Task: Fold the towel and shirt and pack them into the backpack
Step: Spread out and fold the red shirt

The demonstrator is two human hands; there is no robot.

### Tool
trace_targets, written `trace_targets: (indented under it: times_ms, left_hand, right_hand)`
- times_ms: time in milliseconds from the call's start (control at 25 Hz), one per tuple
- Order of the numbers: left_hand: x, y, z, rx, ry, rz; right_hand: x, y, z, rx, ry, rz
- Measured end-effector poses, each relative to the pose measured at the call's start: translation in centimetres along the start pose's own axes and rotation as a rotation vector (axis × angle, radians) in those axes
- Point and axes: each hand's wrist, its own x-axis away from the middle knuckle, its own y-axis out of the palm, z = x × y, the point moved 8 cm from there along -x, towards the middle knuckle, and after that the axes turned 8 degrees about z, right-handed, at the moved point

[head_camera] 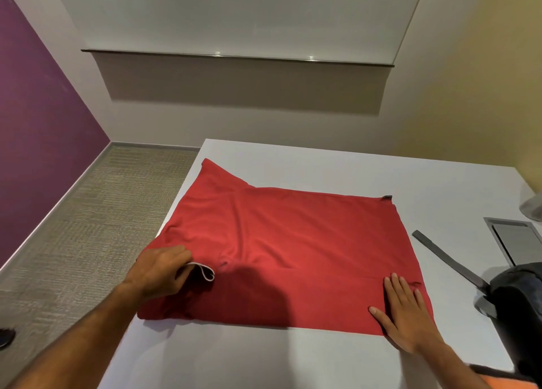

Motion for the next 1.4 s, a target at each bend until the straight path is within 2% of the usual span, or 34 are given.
trace_targets:
  times_ms: [280, 400, 480, 560, 640, 720, 800, 880, 1000, 1080, 1160, 1400]
  left_hand:
    - [4.4, 5.6, 1.7, -0.008, 0.12, -0.251]
    - [5.1, 5.5, 1.5, -0.006, 0.076, -0.255]
    - [5.7, 4.3, 0.0, 0.09, -0.144, -0.157]
    - [7.6, 3.0, -3.0, 0.18, -0.555, -0.031]
    - [11.7, 3.1, -5.8, 0.302, -1.017, 0.052]
    - [15.5, 4.3, -7.1, 0.423, -1.306, 0.011]
    - [17.8, 5.8, -7.1, 0.587, -1.47, -0.069]
    - [18.5, 6.5, -6.1, 0.811, -1.595, -0.083]
    - [18.1, 6.6, -4.9, 1.001, -1.647, -0.149]
    - [17.8, 6.9, -4.4, 1.048, -1.625, -0.242]
    - [18.0, 7.3, -4.6, 1.039, -1.634, -0.267]
    - [18.3, 7.4, -5.7, 1.052, -1.68, -0.115]
  right_hand:
    - [-0.1, -0.1, -0.2, 0.007, -0.017, -0.075]
    - [0.0, 0.0, -0.1, 0.015, -0.022, -0.08]
    - [0.3, -0.2, -0.1, 0.013, -0.023, -0.037]
    - [0.9, -1.3, -0.3, -0.078, 0.0, 0.1]
    - [1.8, -3.4, 0.2, -0.217, 0.102, 0.303]
    - [2.7, -5.0, 2.1, -0.354, 0.306, 0.464]
    - [3.2, -4.6, 4.6, -0.449, 0.572, 0.381]
    - [3.6, -3.6, 6.4, -0.454, 0.756, 0.179]
    - [3.7, -2.9, 7.1, -0.495, 0.836, 0.018]
    - [3.6, -2.3, 7.2, -0.605, 0.864, -0.012]
    - [3.7, -1.6, 7.5, -0.675, 0.888, -0.01]
    - [4.4, -0.4, 8.6, -0.834, 1.021, 0.119]
